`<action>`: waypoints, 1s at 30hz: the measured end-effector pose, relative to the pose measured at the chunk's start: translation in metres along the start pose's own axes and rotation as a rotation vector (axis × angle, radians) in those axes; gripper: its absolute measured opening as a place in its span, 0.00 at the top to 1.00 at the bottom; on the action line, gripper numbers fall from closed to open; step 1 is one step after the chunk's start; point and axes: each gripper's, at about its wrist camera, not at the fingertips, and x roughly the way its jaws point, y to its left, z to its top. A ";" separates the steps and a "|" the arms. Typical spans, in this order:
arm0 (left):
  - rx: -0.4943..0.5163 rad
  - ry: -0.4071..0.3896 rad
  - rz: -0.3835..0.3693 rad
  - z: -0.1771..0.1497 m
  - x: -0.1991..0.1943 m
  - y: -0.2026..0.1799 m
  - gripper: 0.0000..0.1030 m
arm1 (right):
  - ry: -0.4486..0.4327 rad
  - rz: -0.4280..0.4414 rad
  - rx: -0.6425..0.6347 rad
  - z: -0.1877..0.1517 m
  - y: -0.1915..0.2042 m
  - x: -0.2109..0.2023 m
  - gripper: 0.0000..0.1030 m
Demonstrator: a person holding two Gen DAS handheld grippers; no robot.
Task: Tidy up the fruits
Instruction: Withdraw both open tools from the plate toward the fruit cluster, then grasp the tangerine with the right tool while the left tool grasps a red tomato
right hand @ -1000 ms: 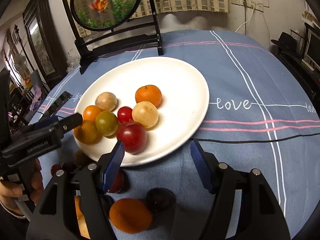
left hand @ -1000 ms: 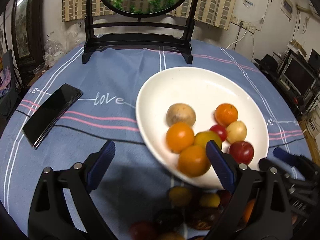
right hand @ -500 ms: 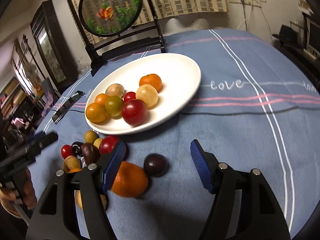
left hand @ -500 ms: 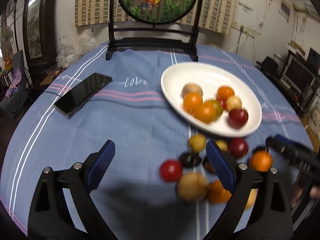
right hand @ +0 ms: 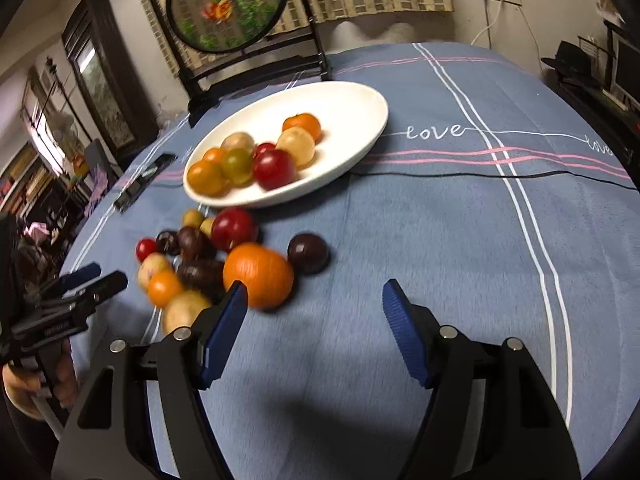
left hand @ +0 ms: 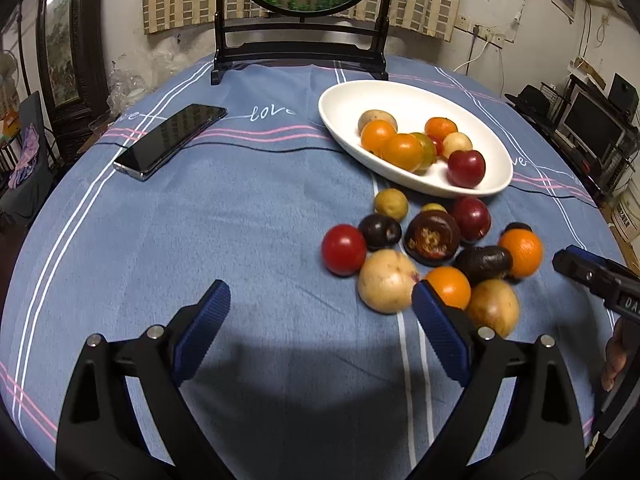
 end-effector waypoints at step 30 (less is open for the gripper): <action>0.001 0.105 -0.034 -0.017 0.021 0.001 0.03 | 0.073 -0.045 -0.015 0.001 0.031 0.035 0.57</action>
